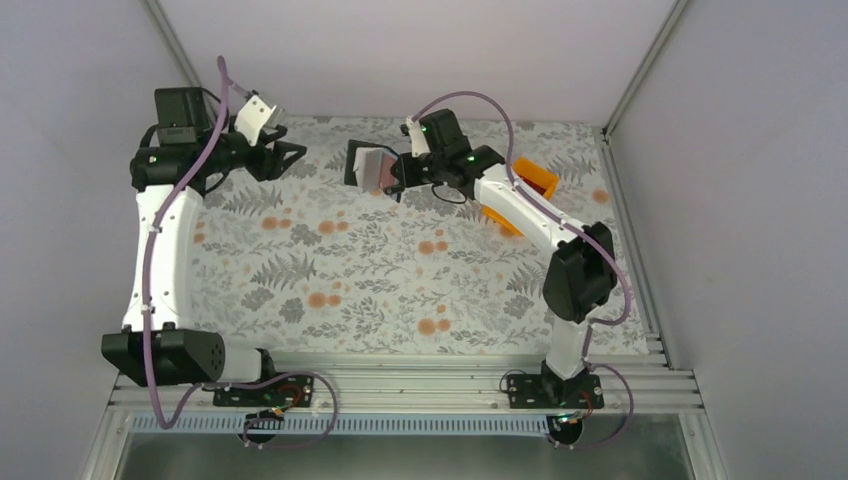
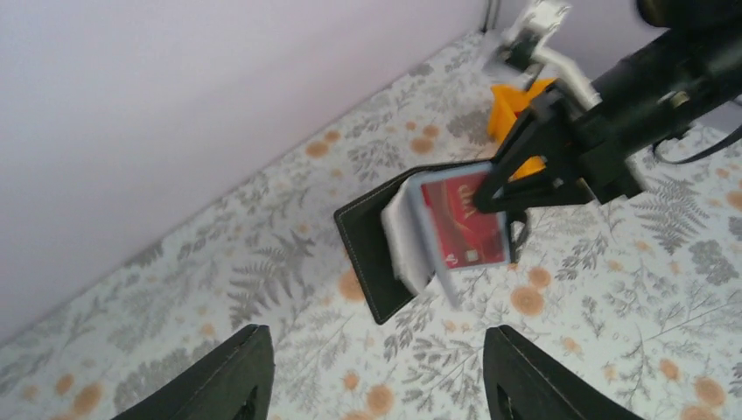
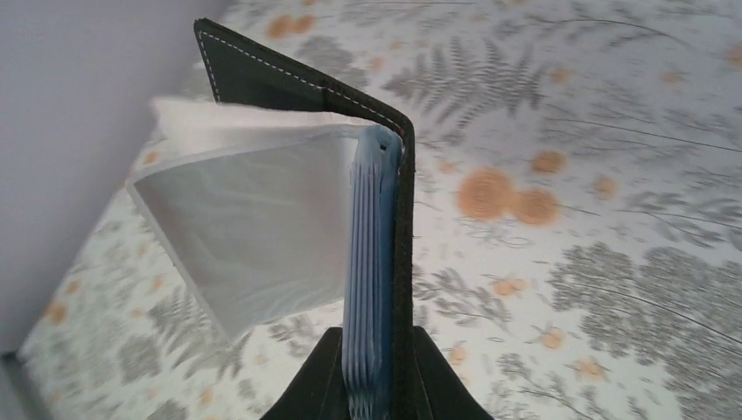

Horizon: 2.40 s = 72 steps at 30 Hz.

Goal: Take the credit cards out of the card holder

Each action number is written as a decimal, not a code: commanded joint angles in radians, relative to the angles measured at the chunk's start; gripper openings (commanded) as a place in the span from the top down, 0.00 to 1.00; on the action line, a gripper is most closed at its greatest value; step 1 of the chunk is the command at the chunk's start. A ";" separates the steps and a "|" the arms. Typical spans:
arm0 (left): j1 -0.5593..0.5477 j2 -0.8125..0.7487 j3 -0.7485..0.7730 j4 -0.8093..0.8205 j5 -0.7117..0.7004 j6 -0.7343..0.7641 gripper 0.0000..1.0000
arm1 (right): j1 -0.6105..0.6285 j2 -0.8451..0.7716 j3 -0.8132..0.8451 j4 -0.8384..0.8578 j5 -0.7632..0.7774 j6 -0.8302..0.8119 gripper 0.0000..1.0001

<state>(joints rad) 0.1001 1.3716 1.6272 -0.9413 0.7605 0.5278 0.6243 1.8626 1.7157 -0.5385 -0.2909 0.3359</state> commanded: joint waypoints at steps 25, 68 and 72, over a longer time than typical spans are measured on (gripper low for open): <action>-0.268 0.124 -0.222 0.249 0.015 -0.304 0.66 | 0.054 -0.060 0.020 0.109 -0.159 -0.103 0.96; -0.259 0.046 -0.204 0.112 0.319 -0.043 0.72 | 0.037 -0.248 -0.149 0.315 -0.680 -0.329 0.96; -0.294 0.057 -0.183 0.055 0.435 0.001 0.79 | 0.037 -0.228 -0.133 0.317 -0.660 -0.318 0.96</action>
<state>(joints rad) -0.1295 1.4071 1.4139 -0.8303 1.0397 0.4587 0.6258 1.6650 1.5612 -0.3496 -0.8272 0.0311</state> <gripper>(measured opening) 0.220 0.133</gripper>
